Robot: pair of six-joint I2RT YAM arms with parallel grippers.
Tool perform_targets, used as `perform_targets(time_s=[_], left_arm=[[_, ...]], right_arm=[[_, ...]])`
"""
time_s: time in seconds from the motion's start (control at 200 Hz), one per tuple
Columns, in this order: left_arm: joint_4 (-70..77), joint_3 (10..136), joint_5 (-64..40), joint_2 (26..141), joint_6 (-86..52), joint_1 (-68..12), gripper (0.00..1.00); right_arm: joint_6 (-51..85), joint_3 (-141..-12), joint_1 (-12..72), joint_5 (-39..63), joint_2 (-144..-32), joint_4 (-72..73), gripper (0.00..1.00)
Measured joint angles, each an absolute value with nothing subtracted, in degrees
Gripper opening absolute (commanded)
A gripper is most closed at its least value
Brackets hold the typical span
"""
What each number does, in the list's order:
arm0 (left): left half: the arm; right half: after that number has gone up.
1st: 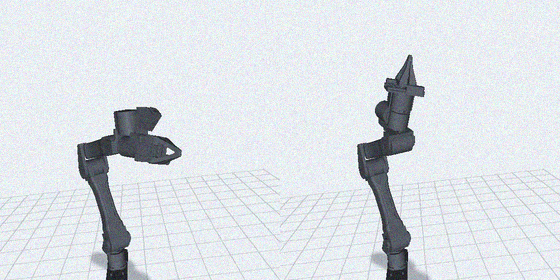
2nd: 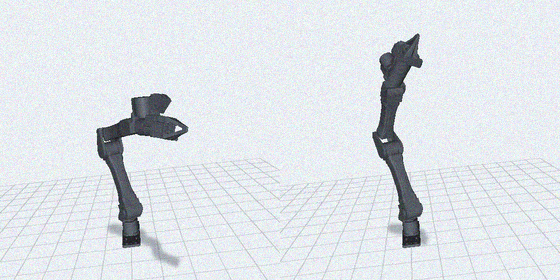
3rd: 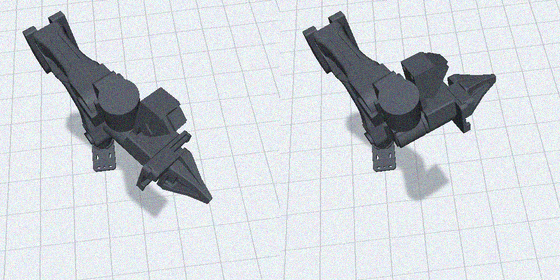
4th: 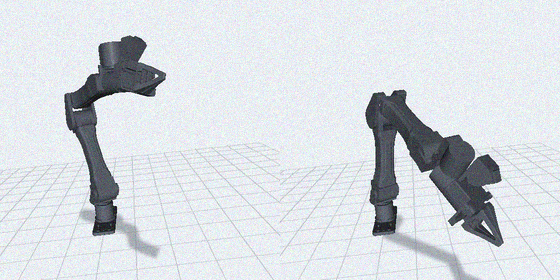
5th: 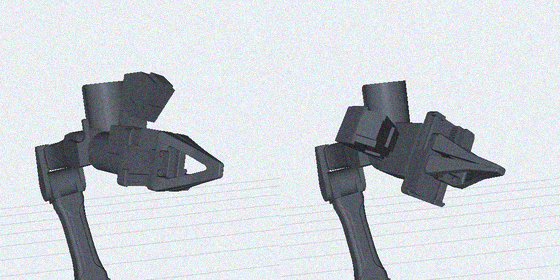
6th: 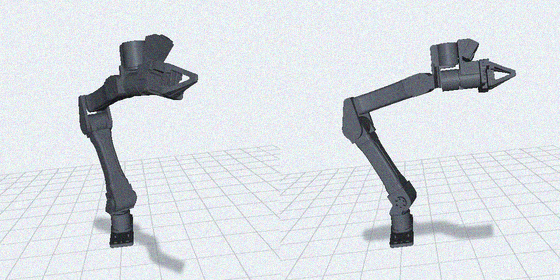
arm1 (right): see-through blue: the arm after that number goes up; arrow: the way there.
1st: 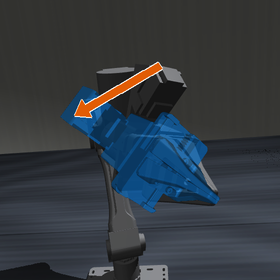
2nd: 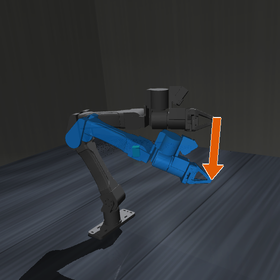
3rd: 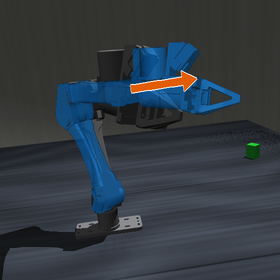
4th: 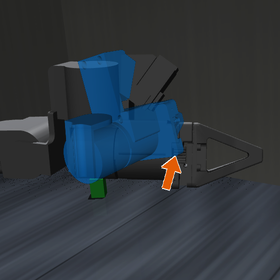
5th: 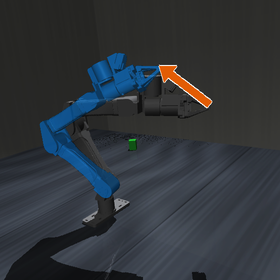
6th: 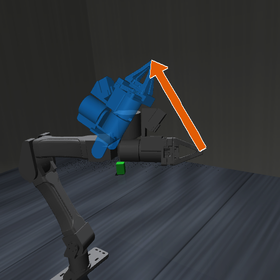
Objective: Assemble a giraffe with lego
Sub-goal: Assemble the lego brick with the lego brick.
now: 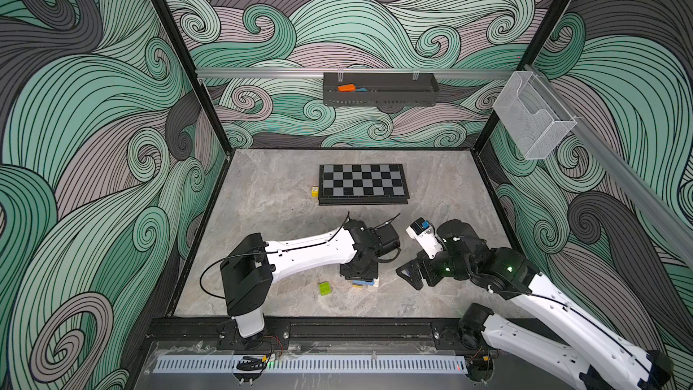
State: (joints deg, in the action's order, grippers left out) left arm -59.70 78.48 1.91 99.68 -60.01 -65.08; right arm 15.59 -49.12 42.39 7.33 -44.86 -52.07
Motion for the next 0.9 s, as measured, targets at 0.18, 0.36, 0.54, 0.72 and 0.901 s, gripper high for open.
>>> perform_targets(time_s=[0.18,0.36,0.54,0.72,0.901], left_arm=[[-59.5,78.0,1.9,99.7,-59.7,-65.1,0.01],[-59.3,77.3,1.9,99.7,-59.6,-65.1,0.01],[-58.7,76.8,1.9,100.1,-59.5,-65.1,0.01],[-58.5,76.6,1.7,100.8,-59.0,-65.1,0.01],[-58.3,76.6,1.4,101.0,-58.0,-65.1,0.01]], right_arm=[[15.6,-49.1,42.3,7.2,-43.6,-52.1,0.99],[15.6,-49.6,42.1,8.1,-42.3,-52.7,0.99],[15.6,-50.4,42.1,8.5,-43.0,-53.0,0.99],[15.7,-50.4,42.1,8.5,-42.6,-53.1,0.99],[15.7,-50.4,42.1,8.4,-42.3,-53.1,0.99]])
